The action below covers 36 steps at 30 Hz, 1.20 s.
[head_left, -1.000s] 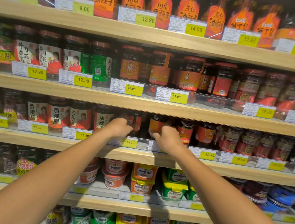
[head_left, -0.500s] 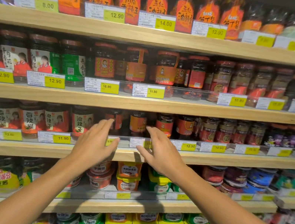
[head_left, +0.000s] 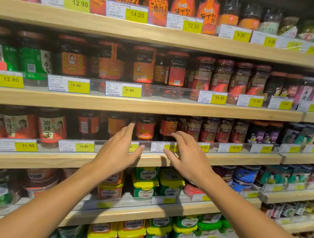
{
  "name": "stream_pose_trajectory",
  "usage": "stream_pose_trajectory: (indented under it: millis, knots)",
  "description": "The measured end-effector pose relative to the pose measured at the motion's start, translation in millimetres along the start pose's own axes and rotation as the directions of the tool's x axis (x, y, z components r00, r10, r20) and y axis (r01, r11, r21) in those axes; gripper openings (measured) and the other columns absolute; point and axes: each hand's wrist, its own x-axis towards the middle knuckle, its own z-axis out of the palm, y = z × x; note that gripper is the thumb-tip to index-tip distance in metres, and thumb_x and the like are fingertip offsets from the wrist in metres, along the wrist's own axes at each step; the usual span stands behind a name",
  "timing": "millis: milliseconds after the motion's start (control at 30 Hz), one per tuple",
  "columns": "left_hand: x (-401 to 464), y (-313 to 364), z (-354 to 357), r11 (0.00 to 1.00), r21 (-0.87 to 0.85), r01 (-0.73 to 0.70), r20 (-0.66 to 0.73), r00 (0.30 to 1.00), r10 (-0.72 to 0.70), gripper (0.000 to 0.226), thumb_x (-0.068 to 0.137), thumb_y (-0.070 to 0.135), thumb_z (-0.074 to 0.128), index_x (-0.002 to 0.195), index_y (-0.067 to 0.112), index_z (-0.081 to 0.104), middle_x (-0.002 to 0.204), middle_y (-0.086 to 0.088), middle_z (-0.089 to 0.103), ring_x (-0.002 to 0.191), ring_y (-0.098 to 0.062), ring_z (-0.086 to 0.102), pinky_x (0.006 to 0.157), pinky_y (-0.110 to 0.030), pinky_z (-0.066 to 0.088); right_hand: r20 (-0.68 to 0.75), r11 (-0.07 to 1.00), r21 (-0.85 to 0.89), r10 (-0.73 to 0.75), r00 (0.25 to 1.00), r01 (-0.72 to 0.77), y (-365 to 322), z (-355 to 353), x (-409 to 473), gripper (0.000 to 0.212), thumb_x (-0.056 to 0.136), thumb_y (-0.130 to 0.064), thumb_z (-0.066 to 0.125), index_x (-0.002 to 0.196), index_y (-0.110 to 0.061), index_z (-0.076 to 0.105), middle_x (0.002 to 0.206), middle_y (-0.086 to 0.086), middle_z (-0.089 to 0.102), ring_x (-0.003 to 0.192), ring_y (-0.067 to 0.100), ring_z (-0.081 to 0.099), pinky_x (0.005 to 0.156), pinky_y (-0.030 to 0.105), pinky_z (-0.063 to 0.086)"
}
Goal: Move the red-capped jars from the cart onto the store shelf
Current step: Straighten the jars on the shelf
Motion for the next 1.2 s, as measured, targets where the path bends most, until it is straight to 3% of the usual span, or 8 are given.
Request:
stream_pose_trajectory:
  millis: [67, 133, 267, 467, 600, 867, 1033, 1200]
  knots:
    - [11.0, 4.2, 4.0, 0.998, -0.004, 0.07, 0.016, 0.997, -0.07, 0.077, 0.097, 0.052, 0.05, 0.152, 0.006, 0.021, 0.154, -0.014, 0.038, 0.139, -0.03, 0.042, 0.108, -0.043, 0.042, 0.081, 0.992, 0.062, 0.104, 0.991, -0.109, 1.8, -3.4, 5.3, 0.07, 0.099, -0.057, 0.043, 0.151, -0.011, 0.035, 0.153, 0.007, 0.039, 0.143, 0.023, 0.034, 0.112, 0.04, 0.038]
    - [22.0, 8.1, 6.4, 0.992, -0.002, 0.123, 0.009, 0.992, -0.123, 0.062, 0.096, 0.052, 0.052, 0.134, 0.005, 0.039, 0.133, -0.016, 0.055, 0.123, -0.035, 0.055, 0.093, -0.044, 0.05, 0.119, 0.982, 0.068, 0.166, 0.979, -0.175, 0.9, -5.1, 14.9, 0.07, 0.099, -0.057, 0.044, 0.148, -0.008, 0.036, 0.147, 0.01, 0.044, 0.135, 0.027, 0.044, 0.102, 0.041, 0.044]
    - [39.8, 18.2, 7.1, 0.972, -0.065, 0.227, -0.008, 0.974, -0.228, 0.052, 0.093, 0.055, 0.055, 0.111, 0.006, 0.051, 0.113, -0.016, 0.063, 0.106, -0.037, 0.061, 0.083, -0.046, 0.053, 0.121, 0.959, 0.076, 0.263, 0.957, -0.273, -1.2, -4.0, 40.4, 0.055, 0.095, -0.06, 0.048, 0.107, -0.007, 0.052, 0.106, 0.012, 0.059, 0.097, 0.034, 0.06, 0.072, 0.041, 0.048]
    - [55.4, 21.2, 14.1, 0.947, -0.092, 0.308, 0.002, 0.951, -0.309, 0.042, 0.091, 0.052, 0.061, 0.083, 0.01, 0.06, 0.086, -0.009, 0.067, 0.084, -0.032, 0.066, 0.072, -0.043, 0.055, 0.232, 0.865, 0.249, 0.383, 0.894, -0.435, 0.1, -1.8, 71.9, 0.047, 0.091, -0.044, 0.061, 0.06, -0.011, 0.047, 0.064, 0.006, 0.053, 0.071, 0.033, 0.06, 0.058, 0.034, 0.04]
    - [61.9, 23.8, 12.6, 0.941, -0.084, 0.327, 0.085, 0.943, -0.32, 0.038, 0.097, 0.041, 0.057, 0.069, 0.017, 0.046, 0.076, -0.003, 0.057, 0.072, -0.023, 0.055, 0.059, -0.034, 0.039, 0.306, 0.855, 0.23, 0.389, 0.869, -0.464, 3.4, 0.9, 79.3, 0.042, 0.092, -0.037, 0.062, 0.062, -0.009, 0.052, 0.073, 0.011, 0.061, 0.078, 0.032, 0.063, 0.063, 0.032, 0.042]
    - [70.1, 33.6, 4.2, 0.948, -0.031, 0.318, 0.231, 0.925, -0.303, 0.029, 0.103, 0.026, 0.046, 0.084, 0.005, 0.055, 0.099, -0.017, 0.062, 0.101, -0.035, 0.06, 0.074, -0.036, 0.04, 0.284, 0.899, 0.207, 0.322, 0.903, -0.386, 12.1, -4.2, 69.8, 0.042, 0.096, -0.031, 0.058, 0.063, -0.009, 0.044, 0.067, 0.007, 0.051, 0.069, 0.031, 0.053, 0.058, 0.035, 0.038]
    - [68.6, 27.5, 11.8, 0.946, -0.085, 0.313, 0.204, 0.935, -0.291, 0.04, 0.102, 0.027, 0.049, 0.064, 0.015, 0.042, 0.065, -0.002, 0.046, 0.07, -0.026, 0.051, 0.063, -0.033, 0.036, 0.279, 0.923, 0.142, 0.31, 0.909, -0.358, 6.7, -4.5, 66.6, 0.042, 0.097, -0.035, 0.055, 0.064, -0.015, 0.039, 0.069, 0.005, 0.047, 0.075, 0.033, 0.052, 0.065, 0.038, 0.042]
    - [65.5, 28.5, 13.4, 0.95, -0.089, 0.301, 0.171, 0.944, -0.283, 0.037, 0.102, 0.031, 0.048, 0.069, 0.015, 0.048, 0.072, -0.005, 0.056, 0.076, -0.029, 0.059, 0.07, -0.038, 0.046, 0.236, 0.932, 0.124, 0.306, 0.922, -0.341, -0.9, -5.6, 62.7, 0.035, 0.097, -0.042, 0.053, 0.083, -0.01, 0.053, 0.089, 0.01, 0.06, 0.093, 0.037, 0.06, 0.075, 0.041, 0.048]
